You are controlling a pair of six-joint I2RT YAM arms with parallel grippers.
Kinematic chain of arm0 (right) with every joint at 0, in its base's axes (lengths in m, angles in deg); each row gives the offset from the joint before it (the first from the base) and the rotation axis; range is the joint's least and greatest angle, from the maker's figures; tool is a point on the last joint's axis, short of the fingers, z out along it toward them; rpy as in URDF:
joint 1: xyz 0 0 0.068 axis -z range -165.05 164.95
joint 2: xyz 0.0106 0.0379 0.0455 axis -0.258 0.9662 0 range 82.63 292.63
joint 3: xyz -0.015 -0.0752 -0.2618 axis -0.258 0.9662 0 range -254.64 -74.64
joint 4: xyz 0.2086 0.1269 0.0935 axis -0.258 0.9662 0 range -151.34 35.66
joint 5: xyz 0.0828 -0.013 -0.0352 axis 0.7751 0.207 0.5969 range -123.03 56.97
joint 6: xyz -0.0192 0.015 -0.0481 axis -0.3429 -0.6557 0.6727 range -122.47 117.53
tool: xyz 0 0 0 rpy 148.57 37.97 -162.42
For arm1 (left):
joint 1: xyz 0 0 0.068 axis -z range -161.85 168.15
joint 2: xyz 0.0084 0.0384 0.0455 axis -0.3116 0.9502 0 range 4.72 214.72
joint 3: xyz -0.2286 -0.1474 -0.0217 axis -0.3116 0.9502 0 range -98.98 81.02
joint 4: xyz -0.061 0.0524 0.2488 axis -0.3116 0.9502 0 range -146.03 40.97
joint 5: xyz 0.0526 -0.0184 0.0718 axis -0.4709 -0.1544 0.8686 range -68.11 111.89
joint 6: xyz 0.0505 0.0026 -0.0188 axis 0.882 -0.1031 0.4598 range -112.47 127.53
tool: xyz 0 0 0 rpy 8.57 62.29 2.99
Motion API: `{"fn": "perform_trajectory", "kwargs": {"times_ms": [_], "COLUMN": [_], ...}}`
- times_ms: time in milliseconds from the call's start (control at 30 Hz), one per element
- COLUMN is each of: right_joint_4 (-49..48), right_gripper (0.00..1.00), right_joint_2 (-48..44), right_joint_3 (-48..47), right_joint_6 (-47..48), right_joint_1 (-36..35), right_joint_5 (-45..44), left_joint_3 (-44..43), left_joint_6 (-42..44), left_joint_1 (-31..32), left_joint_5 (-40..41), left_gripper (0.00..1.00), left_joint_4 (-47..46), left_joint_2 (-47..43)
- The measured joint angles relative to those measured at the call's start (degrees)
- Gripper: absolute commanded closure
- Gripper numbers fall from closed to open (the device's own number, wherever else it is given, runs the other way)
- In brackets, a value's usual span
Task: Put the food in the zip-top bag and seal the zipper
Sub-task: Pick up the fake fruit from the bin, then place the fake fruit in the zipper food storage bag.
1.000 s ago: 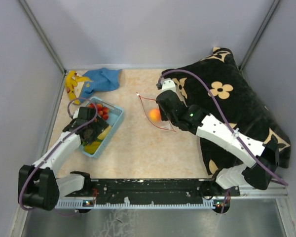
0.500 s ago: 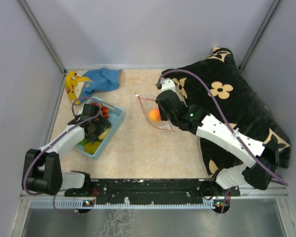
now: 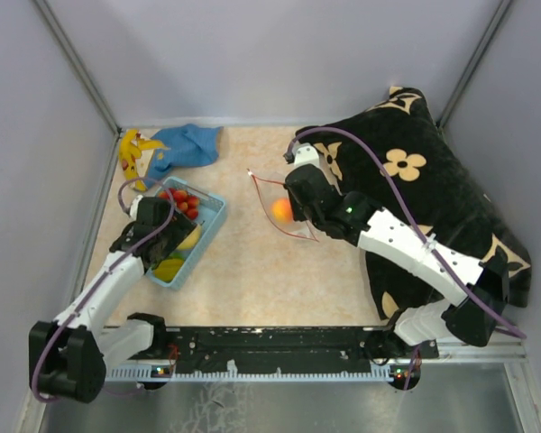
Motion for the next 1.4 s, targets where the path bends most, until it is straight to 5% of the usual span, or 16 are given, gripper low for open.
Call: {"fn": "perform_trajectory", "kwargs": {"times_ms": [667,967,1400], "right_joint_4": [1.51,4.72,6.67], "right_gripper": [1.00,1.00,1.00], "right_joint_2": [4.39,5.86,6.27], "right_joint_3": [-2.78,-7.87,-10.58], "right_joint_6": [-0.26,0.00,0.66], "right_joint_1": [0.09,0.07,-0.83], "right_joint_5": [2.03,0.83,-0.17], "left_joint_3": [3.19,-1.40,-3.50], "left_joint_6": [9.53,13.68,20.41], "left_joint_1": [3.45,16.50,25.77], "left_joint_5": [-10.82,-12.37,-16.70], "left_gripper": [0.54,0.53,0.53], "left_joint_4": [-7.28,-12.35,-25.57], "left_joint_2": [-22.71,-22.71,-16.74]}}
